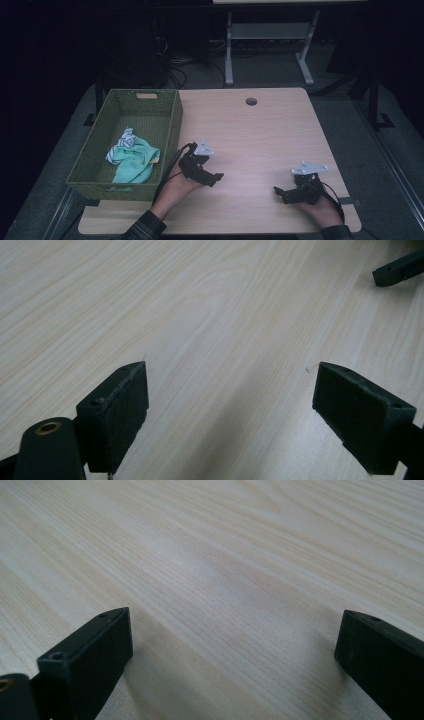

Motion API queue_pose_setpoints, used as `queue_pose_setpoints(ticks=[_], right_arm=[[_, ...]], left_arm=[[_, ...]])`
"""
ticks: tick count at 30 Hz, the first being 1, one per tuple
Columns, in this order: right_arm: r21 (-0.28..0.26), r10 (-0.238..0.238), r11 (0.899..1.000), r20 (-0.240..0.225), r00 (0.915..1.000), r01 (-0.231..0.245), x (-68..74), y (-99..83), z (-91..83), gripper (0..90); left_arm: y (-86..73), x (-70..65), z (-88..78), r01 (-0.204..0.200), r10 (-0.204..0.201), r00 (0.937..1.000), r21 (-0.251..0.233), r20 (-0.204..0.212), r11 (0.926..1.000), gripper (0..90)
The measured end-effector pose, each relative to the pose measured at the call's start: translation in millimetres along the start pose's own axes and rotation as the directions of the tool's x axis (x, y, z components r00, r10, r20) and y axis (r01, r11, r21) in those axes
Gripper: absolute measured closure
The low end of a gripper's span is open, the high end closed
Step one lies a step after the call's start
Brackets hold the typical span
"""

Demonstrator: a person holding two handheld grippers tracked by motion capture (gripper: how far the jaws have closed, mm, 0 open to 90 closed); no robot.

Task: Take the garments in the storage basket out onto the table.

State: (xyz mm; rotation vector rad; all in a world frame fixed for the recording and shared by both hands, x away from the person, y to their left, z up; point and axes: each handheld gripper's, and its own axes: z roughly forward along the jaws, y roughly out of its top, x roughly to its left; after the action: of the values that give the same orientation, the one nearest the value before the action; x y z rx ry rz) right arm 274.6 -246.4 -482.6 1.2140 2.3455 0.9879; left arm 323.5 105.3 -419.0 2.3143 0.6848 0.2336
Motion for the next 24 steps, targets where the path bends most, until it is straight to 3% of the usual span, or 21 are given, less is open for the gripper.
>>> queue_pose_setpoints(ticks=[10,24], right_arm=[[0.0,0.001,1.0,0.0,1.0,-0.001,0.0,0.0,0.0,1.3],[0.002,0.003,1.0,-0.001,1.0,-0.003,0.4,0.0,-0.2,1.3]], left_arm=[[2.3,0.3,-3.1,0.012,-0.012,0.9999,-0.007,0.011,0.9999,14.0],[9.3,-1.0,-6.6,-0.01,0.01,0.9996,0.004,0.025,0.9999,14.0]])
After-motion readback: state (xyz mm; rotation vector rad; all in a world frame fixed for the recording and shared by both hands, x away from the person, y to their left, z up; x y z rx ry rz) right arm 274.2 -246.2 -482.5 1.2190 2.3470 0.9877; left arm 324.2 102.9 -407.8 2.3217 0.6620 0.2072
